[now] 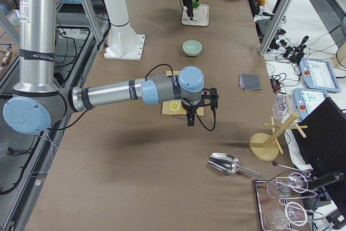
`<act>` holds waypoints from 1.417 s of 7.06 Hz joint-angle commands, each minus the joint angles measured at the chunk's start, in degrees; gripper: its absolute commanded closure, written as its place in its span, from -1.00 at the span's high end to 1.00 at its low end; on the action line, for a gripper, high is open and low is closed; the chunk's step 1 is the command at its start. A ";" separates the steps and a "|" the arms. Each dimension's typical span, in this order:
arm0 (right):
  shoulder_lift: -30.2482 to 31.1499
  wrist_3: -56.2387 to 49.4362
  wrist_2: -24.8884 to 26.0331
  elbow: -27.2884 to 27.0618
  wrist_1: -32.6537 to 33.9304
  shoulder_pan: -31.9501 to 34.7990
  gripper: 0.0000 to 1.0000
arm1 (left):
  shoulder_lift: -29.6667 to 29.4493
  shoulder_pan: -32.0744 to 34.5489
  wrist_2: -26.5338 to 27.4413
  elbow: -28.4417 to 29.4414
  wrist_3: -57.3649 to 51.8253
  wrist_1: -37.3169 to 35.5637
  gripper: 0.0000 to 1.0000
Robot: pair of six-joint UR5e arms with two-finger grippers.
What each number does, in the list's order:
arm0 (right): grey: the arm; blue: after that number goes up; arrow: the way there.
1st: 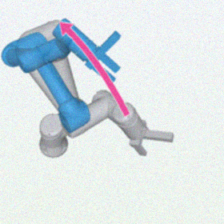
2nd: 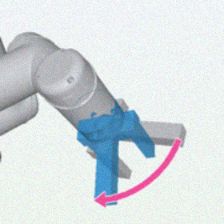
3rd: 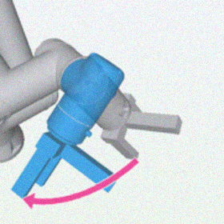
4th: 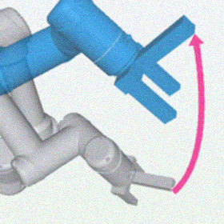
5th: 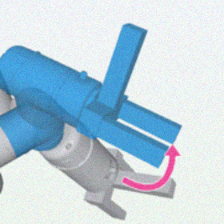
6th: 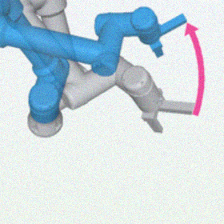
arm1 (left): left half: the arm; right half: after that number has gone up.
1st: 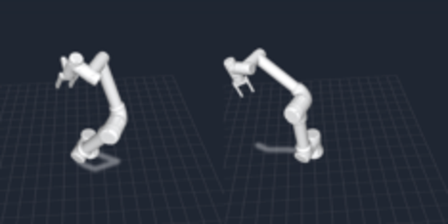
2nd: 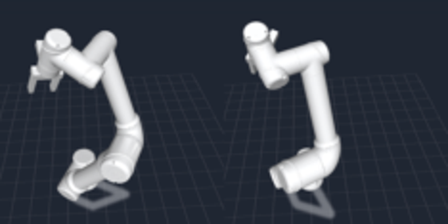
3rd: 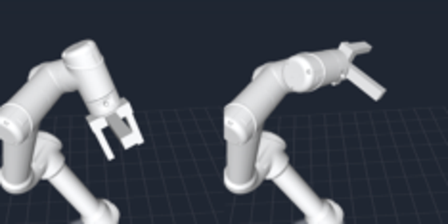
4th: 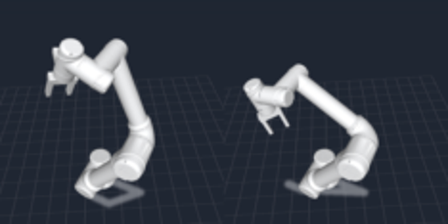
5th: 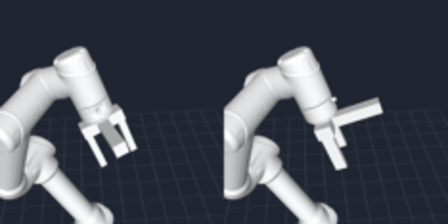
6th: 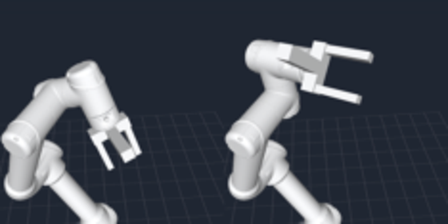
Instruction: Put spoon and bun in bowl
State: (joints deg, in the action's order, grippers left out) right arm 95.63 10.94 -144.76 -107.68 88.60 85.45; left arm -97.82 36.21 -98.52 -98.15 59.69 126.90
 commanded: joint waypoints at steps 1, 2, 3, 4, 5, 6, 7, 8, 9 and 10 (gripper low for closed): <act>0.00 0.57 0.00 -0.86 0.00 -0.46 1.00 | 0.44 0.00 -0.18 -0.19 0.08 0.01 -0.34; 0.00 1.53 0.00 -1.39 0.00 -0.73 1.00 | 0.44 0.00 -0.97 -0.02 0.17 0.01 -0.69; 0.00 1.63 0.00 -1.57 0.00 -0.90 1.00 | 0.44 0.00 -1.32 -0.02 0.60 -0.16 -0.85; -0.09 2.24 0.17 -1.75 0.00 -1.34 1.00 | 0.35 0.00 -1.15 -0.02 0.69 -0.16 -1.00; -2.44 5.20 0.26 -2.10 0.09 -1.34 1.00 | 0.79 0.43 -1.85 -3.42 0.52 -0.34 -1.00; -4.46 9.32 0.26 -2.27 0.09 -2.91 1.00 | 0.35 0.78 -5.25 -6.49 0.69 -1.47 -1.00; -6.66 12.93 1.40 -2.27 0.00 -6.14 1.00 | -0.87 1.92 -6.06 -7.66 0.69 -1.92 -1.00; -8.86 17.93 4.97 -2.45 -1.13 -10.88 1.00 | -4.53 2.10 -5.99 -7.67 0.95 -3.40 -1.00; -9.14 25.89 9.27 -2.28 -8.54 -16.67 1.00 | -11.88 1.58 -5.90 -7.58 5.74 -10.81 -1.00; -9.32 33.89 15.23 -1.93 -17.40 -23.60 1.00 | -19.87 1.14 -5.29 -7.06 9.53 -18.98 -1.00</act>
State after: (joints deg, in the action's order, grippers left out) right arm 86.88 35.53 -135.85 -109.90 80.40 69.61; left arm -109.15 37.77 -104.23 -105.53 64.95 116.37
